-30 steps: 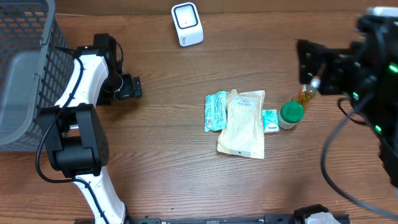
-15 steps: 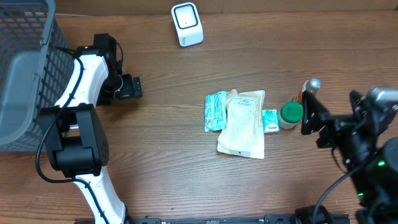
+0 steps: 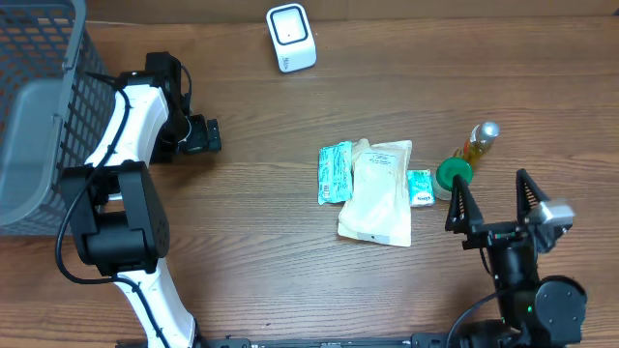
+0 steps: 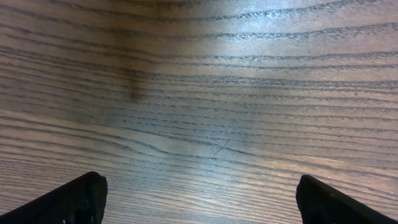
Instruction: Scan the item barcode
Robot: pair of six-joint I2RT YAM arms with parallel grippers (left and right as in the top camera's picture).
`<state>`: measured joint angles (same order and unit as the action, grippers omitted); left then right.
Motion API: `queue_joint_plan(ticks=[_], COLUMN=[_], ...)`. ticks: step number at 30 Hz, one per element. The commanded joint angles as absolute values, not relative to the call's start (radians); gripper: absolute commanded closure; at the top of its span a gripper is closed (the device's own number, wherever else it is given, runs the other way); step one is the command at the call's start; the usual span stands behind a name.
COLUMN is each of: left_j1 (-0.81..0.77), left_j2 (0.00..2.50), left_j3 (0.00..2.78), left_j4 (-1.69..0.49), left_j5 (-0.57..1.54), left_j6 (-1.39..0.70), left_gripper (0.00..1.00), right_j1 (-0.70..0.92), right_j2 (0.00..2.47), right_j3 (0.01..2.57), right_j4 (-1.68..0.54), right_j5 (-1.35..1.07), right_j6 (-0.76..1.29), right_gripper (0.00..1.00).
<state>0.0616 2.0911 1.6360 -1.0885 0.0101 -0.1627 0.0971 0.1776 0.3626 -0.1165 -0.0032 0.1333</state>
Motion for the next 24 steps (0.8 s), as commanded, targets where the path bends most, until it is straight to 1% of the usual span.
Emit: queue_joint_plan(ticks=[1,7,10,13,20,24], left_j1=[0.065,0.065,0.065,0.065,0.065,0.065], left_j2=[2.083,2.083,2.083,2.083,2.083,2.083], left_j3=[1.65,1.65,1.65,1.65,1.65,1.65], left_j4=[-1.091,-1.091,-1.091,-1.091,-1.091,-1.091], left_j5=[0.0,0.0,0.0,0.0,0.0,-0.001], left_j6=[-0.177,-0.176,-0.176,-0.176,-0.176,-0.176], left_gripper=[0.0,0.0,0.0,0.0,0.0,0.01], right_j1=[0.073,0.042,0.041,0.042,0.042,0.042], right_j2=[0.107,0.017,0.002,0.002,0.002,0.002], right_j3=[0.267,0.108,0.052,0.01,0.007,0.007], right_j4=[-0.002,0.237,0.322,0.353,0.17,0.023], right_j5=[-0.054,-0.099,-0.099,-0.099,-0.099,-0.099], right_j6=[0.134,0.134,0.134,0.134,0.133,0.133], right_gripper=[0.0,0.0,0.0,0.0,0.0,0.0])
